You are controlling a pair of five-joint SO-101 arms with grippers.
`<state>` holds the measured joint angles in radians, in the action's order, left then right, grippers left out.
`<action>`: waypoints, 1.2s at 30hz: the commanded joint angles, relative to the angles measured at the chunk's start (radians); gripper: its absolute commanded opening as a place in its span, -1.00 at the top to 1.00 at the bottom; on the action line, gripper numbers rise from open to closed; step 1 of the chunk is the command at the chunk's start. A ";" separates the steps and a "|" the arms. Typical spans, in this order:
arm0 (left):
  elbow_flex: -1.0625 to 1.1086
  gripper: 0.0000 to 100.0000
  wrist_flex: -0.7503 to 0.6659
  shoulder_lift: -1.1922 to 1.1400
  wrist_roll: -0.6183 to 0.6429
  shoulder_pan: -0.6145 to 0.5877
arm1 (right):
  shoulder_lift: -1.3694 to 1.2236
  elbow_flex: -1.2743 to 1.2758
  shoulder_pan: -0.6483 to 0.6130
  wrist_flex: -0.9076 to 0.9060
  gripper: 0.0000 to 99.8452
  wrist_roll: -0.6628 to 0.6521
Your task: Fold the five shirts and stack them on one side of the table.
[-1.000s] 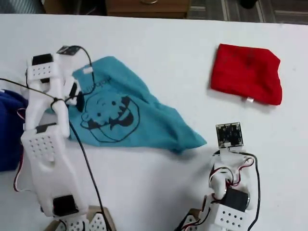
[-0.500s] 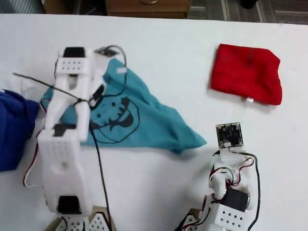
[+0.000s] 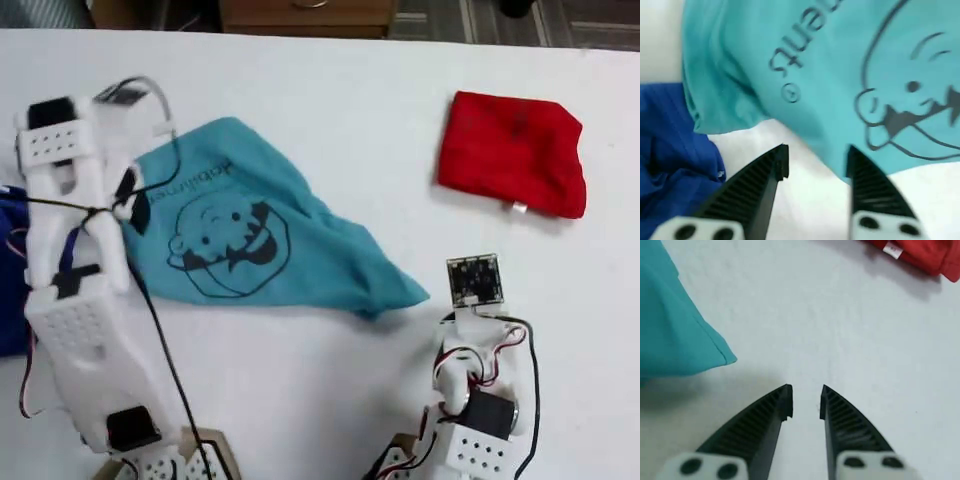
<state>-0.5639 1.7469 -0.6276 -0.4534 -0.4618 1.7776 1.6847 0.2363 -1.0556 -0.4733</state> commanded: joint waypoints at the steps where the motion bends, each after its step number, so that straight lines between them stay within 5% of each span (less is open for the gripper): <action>1: -0.058 0.52 -0.058 -0.034 -0.002 -0.097 | 0.021 0.008 -0.016 0.015 0.80 0.008; 11: -0.171 0.53 -0.124 -0.181 0.000 -0.157 | 0.021 0.008 -0.016 0.015 0.80 0.008; 26: -0.392 0.54 -0.147 -0.344 0.158 -0.017 | 0.019 0.008 -0.018 0.015 0.80 0.008; 30: -0.472 0.94 -0.126 -0.385 0.209 -0.006 | 0.019 0.008 -0.018 0.015 0.80 0.008; 36: -0.677 0.95 0.026 -0.385 0.232 0.060 | 0.019 0.008 -0.018 0.015 0.80 0.008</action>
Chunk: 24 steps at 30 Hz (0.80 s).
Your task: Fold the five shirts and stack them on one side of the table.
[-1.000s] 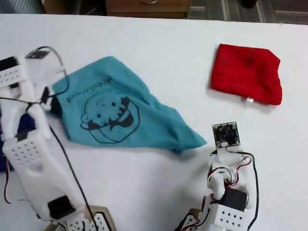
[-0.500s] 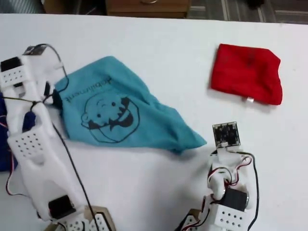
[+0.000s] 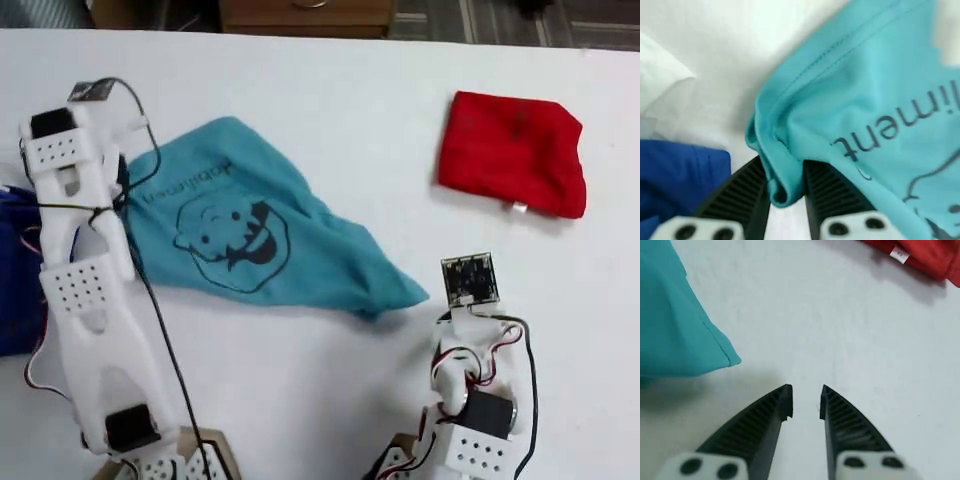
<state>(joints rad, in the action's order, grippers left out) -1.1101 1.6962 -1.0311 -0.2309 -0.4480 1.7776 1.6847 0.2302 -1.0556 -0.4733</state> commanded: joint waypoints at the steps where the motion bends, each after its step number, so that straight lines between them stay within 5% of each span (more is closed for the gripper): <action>1: -0.174 0.95 0.092 0.020 0.009 0.061 | 0.019 0.008 -0.012 0.015 0.80 0.008; 13: -0.237 0.95 0.095 0.238 0.011 0.097 | 0.019 0.008 -0.012 0.015 0.80 0.008; 24: 0.476 0.95 0.087 0.918 0.087 0.241 | 0.019 0.008 -0.036 0.019 0.69 0.000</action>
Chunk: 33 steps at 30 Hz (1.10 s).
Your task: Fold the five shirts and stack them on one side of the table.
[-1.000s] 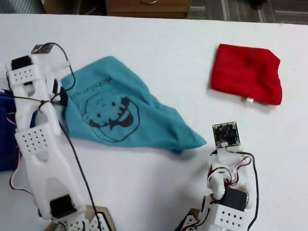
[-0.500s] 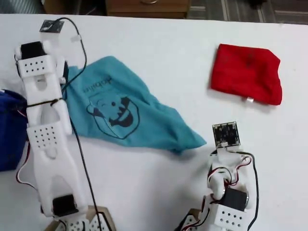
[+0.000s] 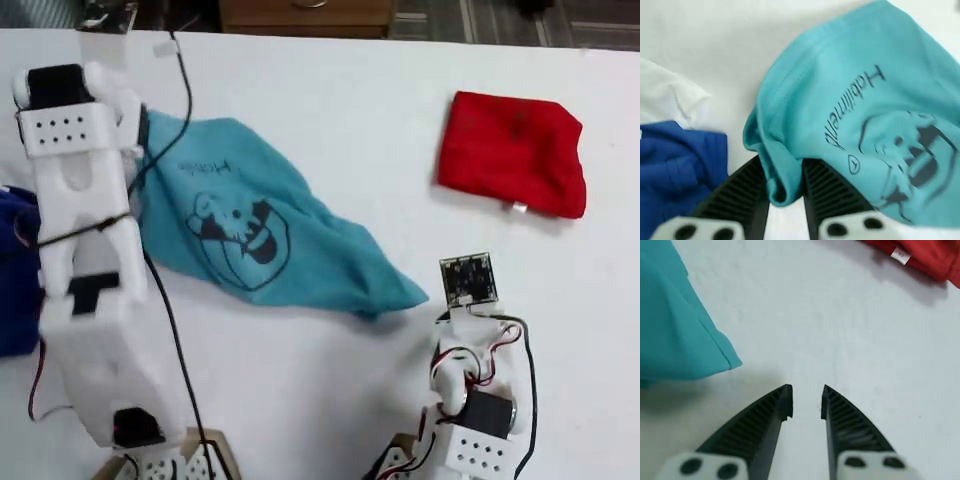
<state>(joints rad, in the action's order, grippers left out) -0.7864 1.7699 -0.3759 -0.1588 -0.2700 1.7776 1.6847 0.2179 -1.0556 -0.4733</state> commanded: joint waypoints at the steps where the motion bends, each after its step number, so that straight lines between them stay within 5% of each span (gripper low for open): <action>1: 0.193 0.95 0.014 0.325 0.015 0.086 | 0.019 0.008 -0.045 0.019 0.64 -0.002; 7: 0.285 0.95 -0.038 0.575 0.015 0.147 | 0.019 0.002 -0.225 0.019 0.55 0.002; 16: 0.285 0.95 -0.055 0.531 0.008 0.123 | -0.019 -0.213 -0.318 0.013 0.54 0.000; 25: 0.275 0.95 -0.055 0.509 0.014 0.123 | -0.590 -0.712 -0.329 -0.064 0.54 0.104; 33: 0.275 0.95 -0.055 0.509 0.012 0.123 | -1.073 -0.806 -0.607 -0.048 0.54 0.127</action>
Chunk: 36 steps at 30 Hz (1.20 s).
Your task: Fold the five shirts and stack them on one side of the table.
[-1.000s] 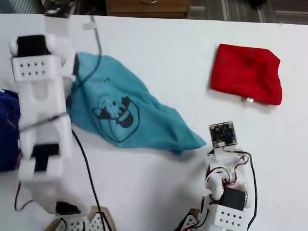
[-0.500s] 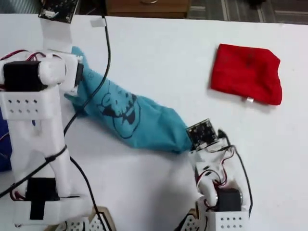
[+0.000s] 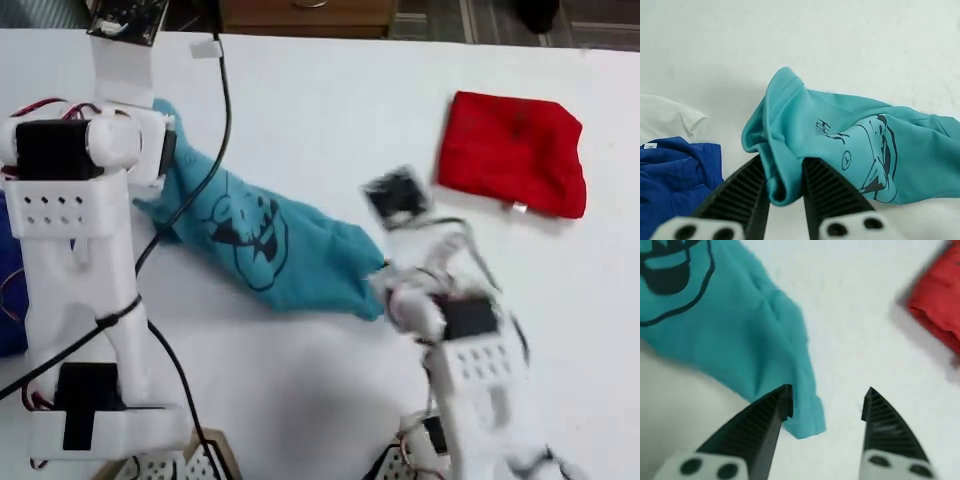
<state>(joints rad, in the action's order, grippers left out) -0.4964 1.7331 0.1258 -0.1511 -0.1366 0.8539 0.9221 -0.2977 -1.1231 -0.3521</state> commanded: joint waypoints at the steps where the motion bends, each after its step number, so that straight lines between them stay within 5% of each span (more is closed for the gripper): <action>1: -0.015 0.95 -0.018 0.008 0.005 -0.011 | -0.200 -0.043 -0.119 0.036 0.54 0.006; 14: -0.007 0.95 -0.018 0.002 0.003 -0.011 | -0.783 -0.153 -0.162 0.228 0.54 0.006; 21: -0.007 0.95 -0.020 0.002 0.002 -0.011 | -0.984 -0.374 -0.157 0.056 0.57 0.008; 25: -0.007 0.95 -0.018 0.005 0.003 -0.011 | -1.075 -0.450 -0.154 0.018 1.00 0.006; 31: -0.005 0.95 0.000 0.002 0.006 -0.011 | -1.095 -0.522 -0.119 -0.018 0.96 -0.002; 36: -0.008 0.95 0.012 0.009 0.002 -0.012 | -1.059 -0.687 0.050 -0.111 0.96 -0.040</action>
<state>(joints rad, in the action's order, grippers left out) -0.4964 1.7392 0.1197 -0.1511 -0.1366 -0.2340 0.3468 -0.3544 -1.1876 -0.3552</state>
